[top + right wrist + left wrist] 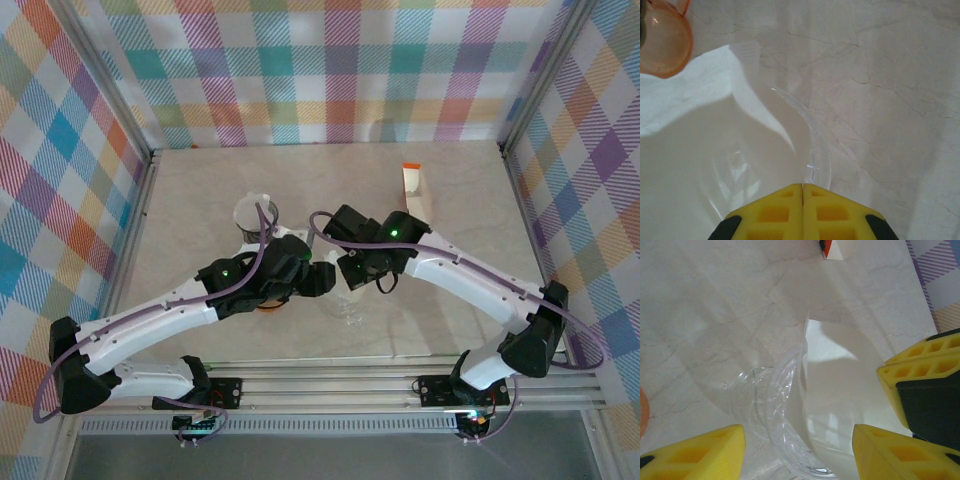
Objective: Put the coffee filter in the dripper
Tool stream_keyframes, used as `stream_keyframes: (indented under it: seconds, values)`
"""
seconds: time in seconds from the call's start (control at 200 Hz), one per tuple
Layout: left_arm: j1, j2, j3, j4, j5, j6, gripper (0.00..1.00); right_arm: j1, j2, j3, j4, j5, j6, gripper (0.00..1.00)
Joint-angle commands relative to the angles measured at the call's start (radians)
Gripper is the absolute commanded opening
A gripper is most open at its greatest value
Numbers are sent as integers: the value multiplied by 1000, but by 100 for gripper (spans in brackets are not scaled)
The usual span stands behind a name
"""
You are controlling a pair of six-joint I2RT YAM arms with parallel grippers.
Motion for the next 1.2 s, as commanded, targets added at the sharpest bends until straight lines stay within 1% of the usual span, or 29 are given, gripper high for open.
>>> stream_keyframes:
  seconds: [0.0,0.115,0.25,0.37,0.51,0.63,0.745,0.835,0.93,0.99,1.04,1.09,1.17,1.195]
  values:
    - [9,-23,-19,-12,-10,-14,59,26,16,10,-21,61,-7,0]
    - [10,-22,-33,-7,0,-16,55,32,23,18,-22,68,-3,0]
    - [10,-22,-51,-5,8,-23,48,39,25,8,-14,66,0,1]
    - [10,-24,-56,-21,3,-28,46,42,24,-6,-3,67,4,4]
    - [10,-37,-57,-38,-6,-20,45,45,20,-19,7,67,5,5]
    - [9,-25,-58,-49,9,-15,42,45,15,-26,12,69,6,6]
    - [9,-18,-66,-39,27,-15,40,45,13,-33,16,71,8,9]
    - [7,-11,-68,-34,35,-10,39,45,2,-30,24,76,9,15]
    - [5,0,-67,-35,42,-8,38,45,-13,-30,32,87,6,19]
    - [4,5,-67,-36,44,-9,38,45,-24,-27,30,94,4,24]
    - [2,7,-66,-35,43,-9,38,45,-35,-27,36,98,1,30]
    - [2,9,-66,-34,43,-9,38,45,-45,-28,42,97,-6,39]
    - [2,10,-63,-34,40,-9,38,36,-39,-17,40,65,-24,52]
    - [2,10,-64,-34,40,-9,38,34,-36,-12,38,52,-27,55]
